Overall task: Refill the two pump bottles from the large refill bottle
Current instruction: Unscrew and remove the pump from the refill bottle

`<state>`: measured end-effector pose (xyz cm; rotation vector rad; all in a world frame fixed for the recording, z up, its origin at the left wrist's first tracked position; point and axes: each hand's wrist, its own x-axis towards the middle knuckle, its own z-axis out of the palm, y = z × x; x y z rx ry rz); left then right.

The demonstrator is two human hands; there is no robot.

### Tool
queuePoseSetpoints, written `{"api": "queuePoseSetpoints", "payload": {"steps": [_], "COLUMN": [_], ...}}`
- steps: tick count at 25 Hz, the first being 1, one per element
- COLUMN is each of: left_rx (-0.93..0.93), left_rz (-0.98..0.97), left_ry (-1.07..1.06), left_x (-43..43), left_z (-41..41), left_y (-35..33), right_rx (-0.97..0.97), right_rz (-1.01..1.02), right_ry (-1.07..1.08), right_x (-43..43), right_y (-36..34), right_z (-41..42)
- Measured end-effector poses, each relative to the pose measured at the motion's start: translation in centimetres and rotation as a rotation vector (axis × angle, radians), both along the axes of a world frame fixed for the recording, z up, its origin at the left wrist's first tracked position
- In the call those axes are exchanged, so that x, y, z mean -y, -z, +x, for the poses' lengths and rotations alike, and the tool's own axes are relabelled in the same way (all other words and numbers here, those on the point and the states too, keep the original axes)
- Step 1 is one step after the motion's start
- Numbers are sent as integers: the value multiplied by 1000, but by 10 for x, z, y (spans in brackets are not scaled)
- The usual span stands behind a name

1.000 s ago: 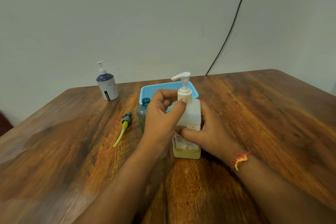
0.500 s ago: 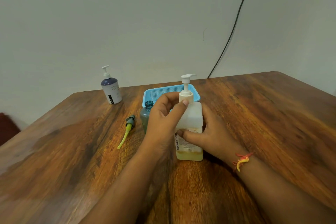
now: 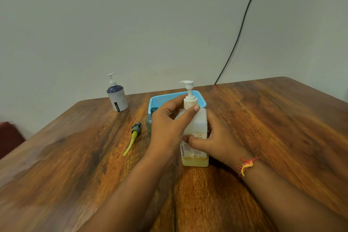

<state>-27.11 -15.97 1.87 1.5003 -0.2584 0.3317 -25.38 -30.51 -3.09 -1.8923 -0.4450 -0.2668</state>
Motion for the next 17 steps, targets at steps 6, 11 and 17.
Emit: {"api": "queuePoseSetpoints", "payload": {"steps": [6,11,17], "left_rx": [44,81,33], "left_rz": [6,-32,-149], "left_ry": [-100,-97,-94], "left_x": [7,10,-1], "left_z": [0,0,11], "left_y": [-10,-28,-61], "right_rx": [9,8,-32], "right_rz": [-5,8,6], "right_ry": [-8,-14,-30], "right_x": [1,1,0], "right_y": [-1,-3,-6], "right_z": [-2,-3,-5]}}
